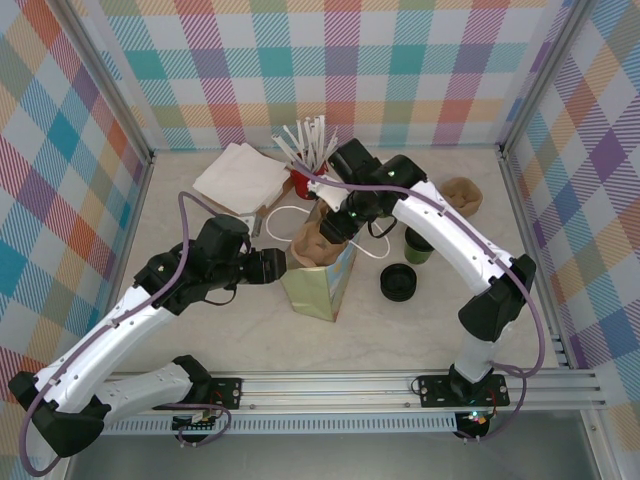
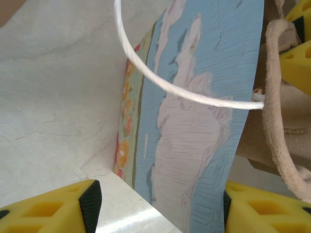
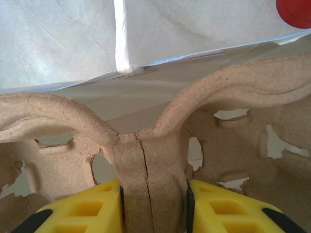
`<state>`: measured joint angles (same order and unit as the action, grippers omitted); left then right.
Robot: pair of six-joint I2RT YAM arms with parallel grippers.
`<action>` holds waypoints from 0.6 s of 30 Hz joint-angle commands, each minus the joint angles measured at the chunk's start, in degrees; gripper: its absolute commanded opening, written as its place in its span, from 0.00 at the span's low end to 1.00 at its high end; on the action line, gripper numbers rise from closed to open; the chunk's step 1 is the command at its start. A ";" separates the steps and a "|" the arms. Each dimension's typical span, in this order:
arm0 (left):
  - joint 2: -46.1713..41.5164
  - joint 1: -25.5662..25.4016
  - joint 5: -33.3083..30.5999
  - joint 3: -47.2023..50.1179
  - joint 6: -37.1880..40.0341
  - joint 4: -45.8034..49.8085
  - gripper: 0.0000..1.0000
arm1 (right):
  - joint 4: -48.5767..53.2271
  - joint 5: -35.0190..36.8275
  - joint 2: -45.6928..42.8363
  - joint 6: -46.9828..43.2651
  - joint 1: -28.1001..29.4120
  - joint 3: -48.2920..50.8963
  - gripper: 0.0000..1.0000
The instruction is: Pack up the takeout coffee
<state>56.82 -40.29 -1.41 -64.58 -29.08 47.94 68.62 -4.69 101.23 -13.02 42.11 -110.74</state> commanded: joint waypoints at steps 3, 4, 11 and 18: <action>0.67 0.32 -2.56 -1.95 -0.10 2.15 0.61 | 1.46 0.35 -2.44 -2.54 0.43 1.90 0.34; 0.91 0.42 -2.94 -2.20 -0.23 2.39 0.62 | 1.04 0.00 -2.81 -2.54 0.52 2.28 0.34; 2.23 0.38 -5.15 -3.10 -0.45 3.82 0.63 | -1.29 -2.00 -5.27 -2.11 0.52 4.19 0.34; 1.97 0.39 -4.94 -3.34 -0.88 3.17 0.65 | -0.61 -0.73 -4.94 -2.37 0.56 4.44 0.34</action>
<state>58.81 -40.29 -4.86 -66.61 -29.32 49.34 66.94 -5.34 97.38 -14.02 42.39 -106.91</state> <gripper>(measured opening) 0.644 0.341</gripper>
